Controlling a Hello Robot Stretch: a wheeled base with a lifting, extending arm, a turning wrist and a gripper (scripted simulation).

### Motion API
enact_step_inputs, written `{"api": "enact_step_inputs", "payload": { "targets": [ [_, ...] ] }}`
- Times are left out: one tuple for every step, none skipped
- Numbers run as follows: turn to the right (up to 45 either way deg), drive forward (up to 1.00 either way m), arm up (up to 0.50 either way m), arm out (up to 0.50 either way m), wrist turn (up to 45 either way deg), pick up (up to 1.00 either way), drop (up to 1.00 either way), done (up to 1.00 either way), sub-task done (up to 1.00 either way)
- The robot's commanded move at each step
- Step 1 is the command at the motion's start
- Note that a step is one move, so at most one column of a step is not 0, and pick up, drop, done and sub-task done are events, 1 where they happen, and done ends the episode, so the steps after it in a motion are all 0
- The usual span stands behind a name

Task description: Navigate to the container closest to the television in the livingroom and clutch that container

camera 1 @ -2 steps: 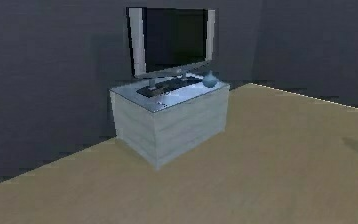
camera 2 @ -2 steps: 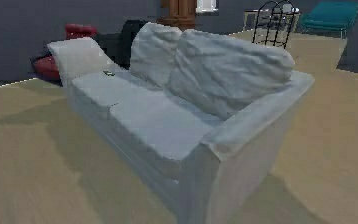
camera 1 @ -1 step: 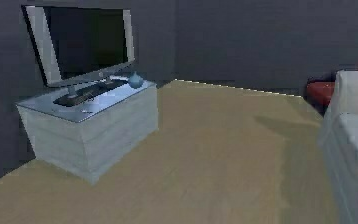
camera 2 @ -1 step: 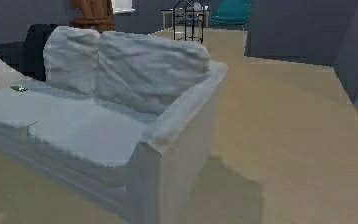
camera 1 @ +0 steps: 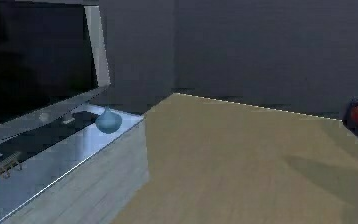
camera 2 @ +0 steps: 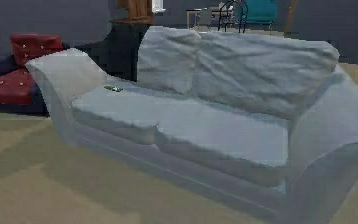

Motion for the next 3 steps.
{"api": "enact_step_inputs", "payload": {
  "targets": [
    [0.0,0.60,0.00,0.00,0.0,0.00,0.00,0.00,0.00],
    [-45.0,0.00,0.00,0.00,0.0,0.00,0.00,0.00,0.00],
    [-45.0,0.00,0.00,0.00,0.0,0.00,0.00,0.00,0.00]
  ]
}}
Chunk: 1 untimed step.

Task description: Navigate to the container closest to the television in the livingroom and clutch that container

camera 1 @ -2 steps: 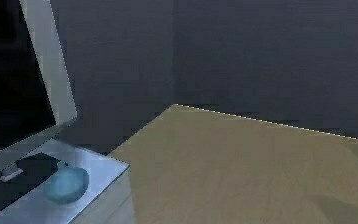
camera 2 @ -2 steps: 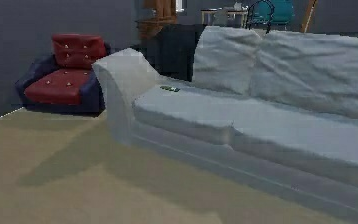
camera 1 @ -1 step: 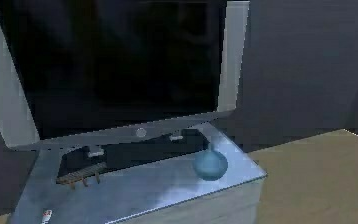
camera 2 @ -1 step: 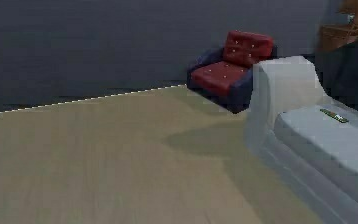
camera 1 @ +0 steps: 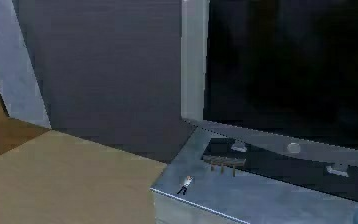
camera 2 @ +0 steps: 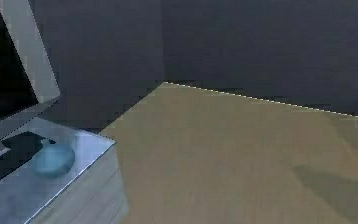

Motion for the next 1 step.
{"api": "enact_step_inputs", "payload": {
  "targets": [
    [-33.0,0.00,0.00,0.00,0.0,0.00,0.00,0.00,0.00]
  ]
}}
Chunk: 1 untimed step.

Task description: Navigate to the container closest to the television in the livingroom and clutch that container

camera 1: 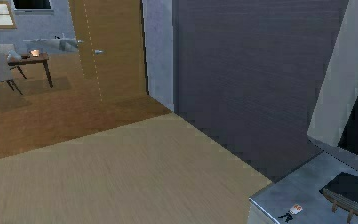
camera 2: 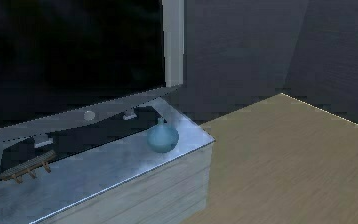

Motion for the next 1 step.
{"api": "enact_step_inputs", "payload": {
  "targets": [
    [0.0,0.00,0.50,0.00,0.0,0.00,0.00,0.00,0.00]
  ]
}}
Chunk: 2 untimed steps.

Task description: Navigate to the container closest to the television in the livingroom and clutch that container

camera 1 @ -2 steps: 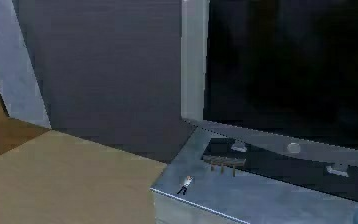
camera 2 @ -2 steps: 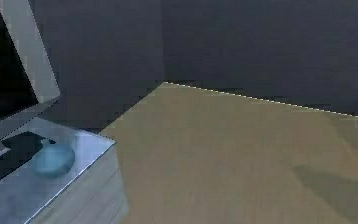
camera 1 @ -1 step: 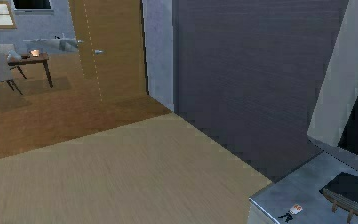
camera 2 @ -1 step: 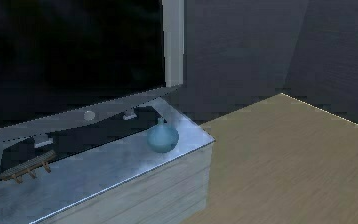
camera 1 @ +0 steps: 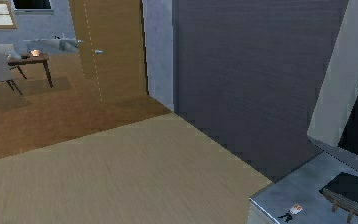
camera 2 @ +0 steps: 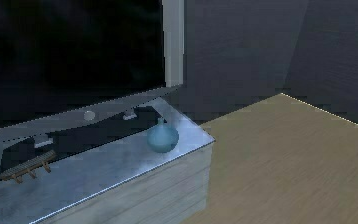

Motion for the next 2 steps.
{"api": "enact_step_inputs", "payload": {
  "targets": [
    [0.0,0.00,0.32,0.00,0.0,0.00,0.00,0.00,0.00],
    [0.0,0.00,0.00,0.48,0.0,0.00,0.00,0.00,0.00]
  ]
}}
